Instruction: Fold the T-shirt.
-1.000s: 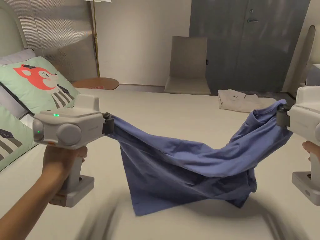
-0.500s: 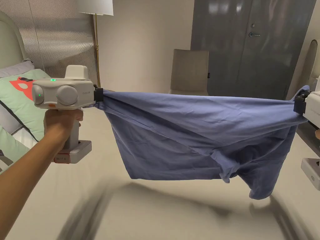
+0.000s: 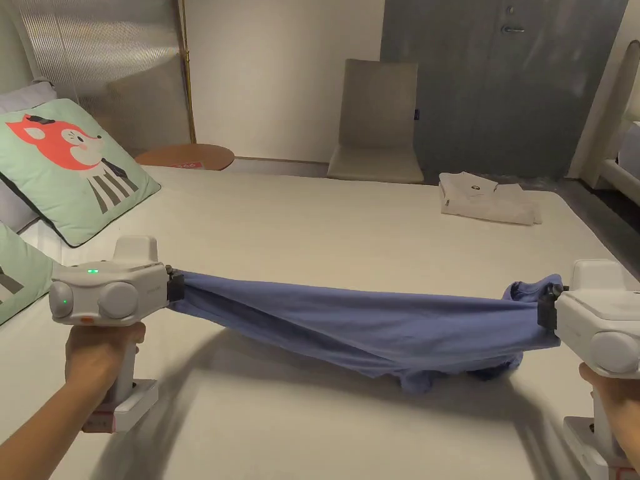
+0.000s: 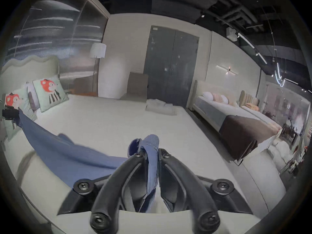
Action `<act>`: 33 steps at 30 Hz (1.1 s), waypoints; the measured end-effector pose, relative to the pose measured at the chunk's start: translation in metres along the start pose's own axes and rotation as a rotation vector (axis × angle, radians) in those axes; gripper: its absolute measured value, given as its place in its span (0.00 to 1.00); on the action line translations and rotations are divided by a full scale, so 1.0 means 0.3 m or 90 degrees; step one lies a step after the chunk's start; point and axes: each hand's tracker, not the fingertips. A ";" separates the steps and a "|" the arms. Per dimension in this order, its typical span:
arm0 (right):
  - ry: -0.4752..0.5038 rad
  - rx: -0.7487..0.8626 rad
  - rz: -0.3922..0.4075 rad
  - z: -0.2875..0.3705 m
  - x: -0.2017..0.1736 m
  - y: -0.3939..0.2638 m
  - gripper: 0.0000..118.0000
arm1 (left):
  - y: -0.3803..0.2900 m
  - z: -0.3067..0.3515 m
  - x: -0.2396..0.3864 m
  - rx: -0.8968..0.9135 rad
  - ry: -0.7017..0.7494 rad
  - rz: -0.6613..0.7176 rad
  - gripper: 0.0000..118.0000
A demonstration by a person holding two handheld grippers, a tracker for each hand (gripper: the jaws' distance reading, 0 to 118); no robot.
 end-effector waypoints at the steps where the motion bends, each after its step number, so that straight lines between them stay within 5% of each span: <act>1: 0.002 -0.013 0.000 0.013 -0.004 -0.040 0.09 | -0.048 0.015 -0.010 -0.006 0.003 -0.001 0.08; 25: 0.037 -0.178 -0.031 0.698 0.007 -0.742 0.09 | -0.851 0.632 -0.231 -0.170 0.031 0.030 0.08; 33: 0.035 -0.246 -0.062 0.712 -0.004 -0.872 0.09 | -0.951 0.671 -0.242 -0.205 0.037 0.022 0.08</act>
